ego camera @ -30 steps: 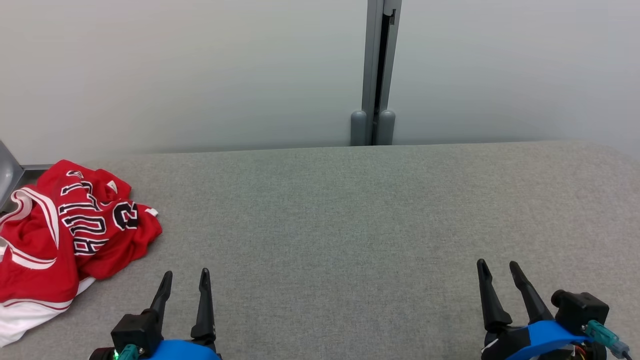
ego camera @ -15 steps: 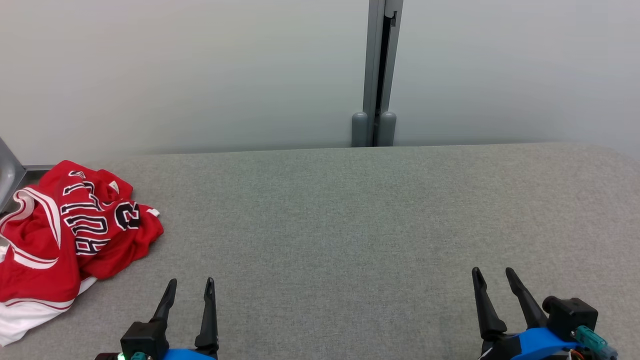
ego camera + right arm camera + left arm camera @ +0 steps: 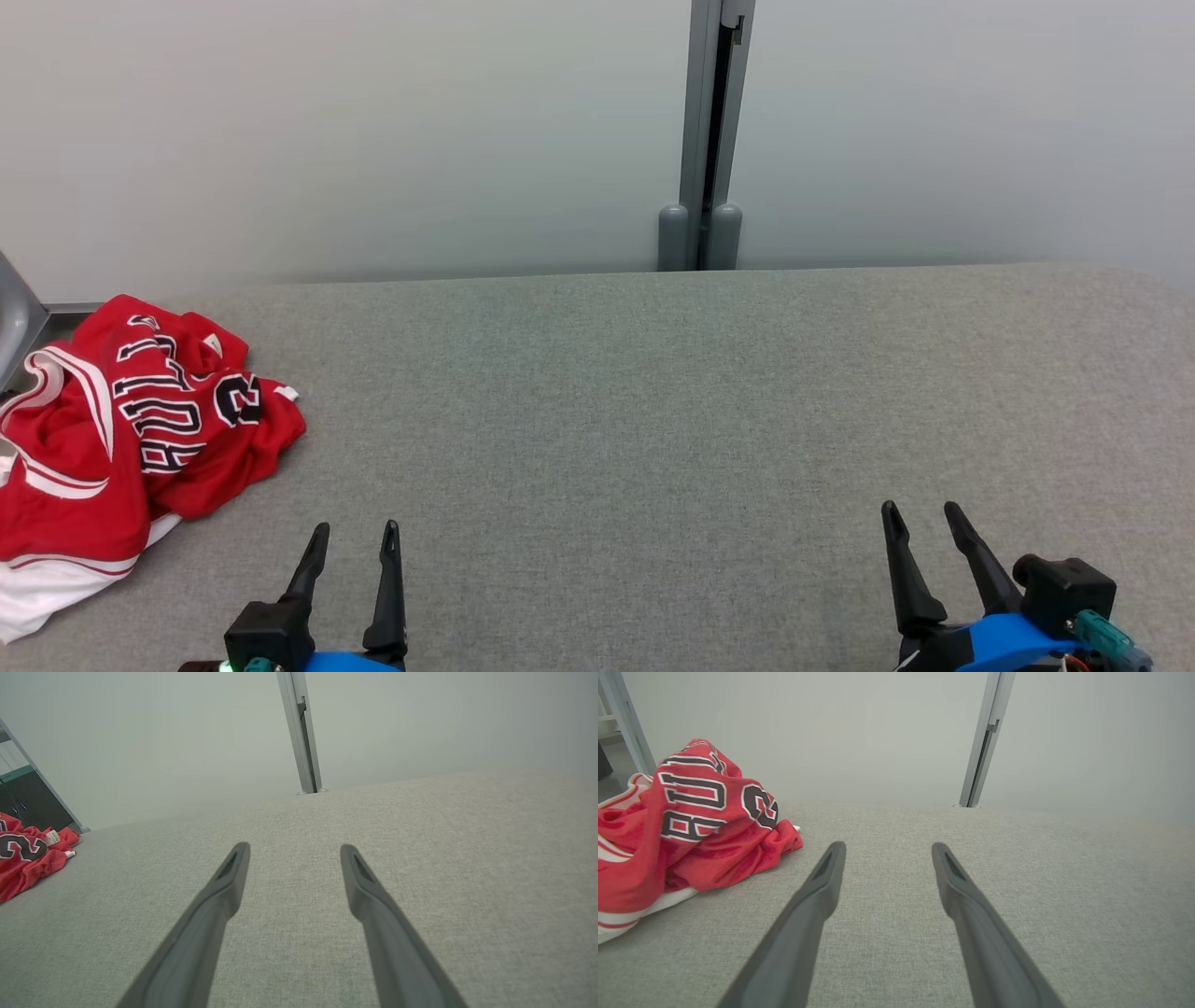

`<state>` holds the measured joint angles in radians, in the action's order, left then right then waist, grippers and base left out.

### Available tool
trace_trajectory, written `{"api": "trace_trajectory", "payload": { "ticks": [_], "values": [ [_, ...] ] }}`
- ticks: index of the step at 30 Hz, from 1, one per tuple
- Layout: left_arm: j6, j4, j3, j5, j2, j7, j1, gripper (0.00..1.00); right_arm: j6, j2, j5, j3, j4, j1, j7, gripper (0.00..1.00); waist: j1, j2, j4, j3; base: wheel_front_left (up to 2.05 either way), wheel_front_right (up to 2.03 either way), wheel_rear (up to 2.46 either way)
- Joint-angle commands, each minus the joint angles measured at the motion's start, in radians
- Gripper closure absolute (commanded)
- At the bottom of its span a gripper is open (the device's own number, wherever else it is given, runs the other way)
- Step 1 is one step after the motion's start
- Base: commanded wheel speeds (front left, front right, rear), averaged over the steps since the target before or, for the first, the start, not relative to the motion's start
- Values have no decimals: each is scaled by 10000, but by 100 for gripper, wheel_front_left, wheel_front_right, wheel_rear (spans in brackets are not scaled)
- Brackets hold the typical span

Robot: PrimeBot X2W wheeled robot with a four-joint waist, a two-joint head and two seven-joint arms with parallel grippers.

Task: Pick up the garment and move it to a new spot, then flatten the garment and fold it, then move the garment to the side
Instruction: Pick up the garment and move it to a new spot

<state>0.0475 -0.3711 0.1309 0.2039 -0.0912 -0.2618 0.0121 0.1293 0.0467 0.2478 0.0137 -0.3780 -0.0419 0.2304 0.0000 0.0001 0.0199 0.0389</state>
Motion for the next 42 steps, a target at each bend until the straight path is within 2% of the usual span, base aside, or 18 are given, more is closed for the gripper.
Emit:
{"api": "trace_trajectory", "payload": {
  "ticks": [1,5,10,22,29,32,42],
  "values": [
    [-28,22,-38,28,-53,-49,-162,0,25,66,43,-6,-38,-72,52,0,0,-1,0,0,0,0,0],
    [-3,39,3,-10,-65,-47,-209,0,25,65,11,-45,3,-37,69,0,0,-1,96,-31,0,0,0],
    [-43,139,60,-128,-130,-41,-284,0,25,60,-212,-108,154,20,5,0,0,-1,732,-143,0,0,0],
    [-139,405,-106,-159,-243,-39,-108,0,16,59,-206,-35,337,-23,-92,0,0,-1,3586,-308,0,0,0],
    [-149,394,-155,-133,-287,-39,-8,0,16,62,-72,242,229,-105,-38,0,0,-1,4799,-275,0,0,0],
    [-197,436,-235,-85,-311,-39,51,0,15,62,-95,344,204,-197,-53,0,0,-1,4982,-280,0,0,0],
    [-286,674,-465,59,-297,-39,142,0,16,60,-114,344,38,-172,-15,0,0,-1,4967,-259,0,0,0]
  ]
}}
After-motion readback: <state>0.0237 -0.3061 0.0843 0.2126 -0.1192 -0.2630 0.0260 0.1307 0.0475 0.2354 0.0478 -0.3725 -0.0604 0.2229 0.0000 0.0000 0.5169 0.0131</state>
